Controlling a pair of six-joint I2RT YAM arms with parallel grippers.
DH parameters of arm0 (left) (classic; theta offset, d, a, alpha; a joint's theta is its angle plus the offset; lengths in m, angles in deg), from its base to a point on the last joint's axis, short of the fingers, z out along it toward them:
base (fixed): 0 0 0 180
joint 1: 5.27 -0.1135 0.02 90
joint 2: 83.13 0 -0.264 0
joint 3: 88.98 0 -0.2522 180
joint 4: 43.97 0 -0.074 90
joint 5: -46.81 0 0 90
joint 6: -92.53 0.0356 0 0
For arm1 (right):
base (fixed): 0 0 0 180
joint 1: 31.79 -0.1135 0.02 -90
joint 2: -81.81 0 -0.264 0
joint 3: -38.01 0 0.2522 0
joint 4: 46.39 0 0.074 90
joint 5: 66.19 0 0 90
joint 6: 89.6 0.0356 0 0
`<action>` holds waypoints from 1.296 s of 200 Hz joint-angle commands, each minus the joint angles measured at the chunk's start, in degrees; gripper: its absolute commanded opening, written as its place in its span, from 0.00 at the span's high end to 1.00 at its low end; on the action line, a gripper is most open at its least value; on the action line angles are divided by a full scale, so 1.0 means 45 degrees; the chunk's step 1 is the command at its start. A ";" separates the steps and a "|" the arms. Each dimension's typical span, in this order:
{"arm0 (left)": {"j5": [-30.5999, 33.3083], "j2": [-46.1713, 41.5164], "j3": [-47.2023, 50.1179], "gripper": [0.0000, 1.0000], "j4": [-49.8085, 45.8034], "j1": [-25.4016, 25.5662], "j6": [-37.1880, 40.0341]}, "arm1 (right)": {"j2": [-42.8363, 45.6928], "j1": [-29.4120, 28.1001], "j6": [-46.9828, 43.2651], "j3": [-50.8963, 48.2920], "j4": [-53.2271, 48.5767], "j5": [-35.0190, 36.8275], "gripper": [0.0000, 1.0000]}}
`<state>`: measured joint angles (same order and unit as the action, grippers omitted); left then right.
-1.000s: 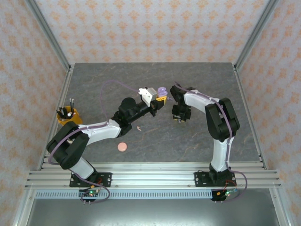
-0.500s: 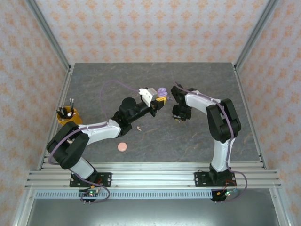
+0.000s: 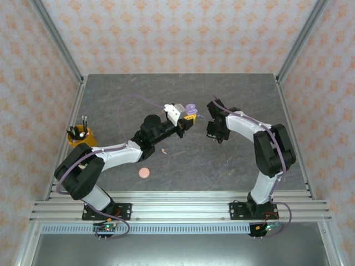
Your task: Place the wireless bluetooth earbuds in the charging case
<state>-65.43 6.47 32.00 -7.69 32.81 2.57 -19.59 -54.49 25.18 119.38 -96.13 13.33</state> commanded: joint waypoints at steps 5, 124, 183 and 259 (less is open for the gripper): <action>-0.0040 -0.0445 -0.0197 1.00 0.0110 -0.0122 0.0208 | 0.1397 0.0073 -0.0231 -0.0490 0.0916 0.0568 0.83; -0.0270 -0.0354 -0.1137 1.00 -0.0329 -0.0124 0.0267 | 0.6341 0.0937 -0.0927 0.0664 0.2531 -0.0341 0.81; -0.0806 0.0245 -0.2286 1.00 0.0053 -0.0114 -0.0046 | 0.7201 0.1050 -0.0949 0.1982 0.3963 -0.2868 0.79; -0.1503 0.0805 -0.3881 1.00 0.0025 -0.0114 -0.0046 | 0.7399 0.1056 -0.0590 0.2257 0.5812 -0.5493 0.79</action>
<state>-70.24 9.20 17.40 -9.96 32.81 2.50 12.58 -49.96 21.81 128.41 -75.06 -6.25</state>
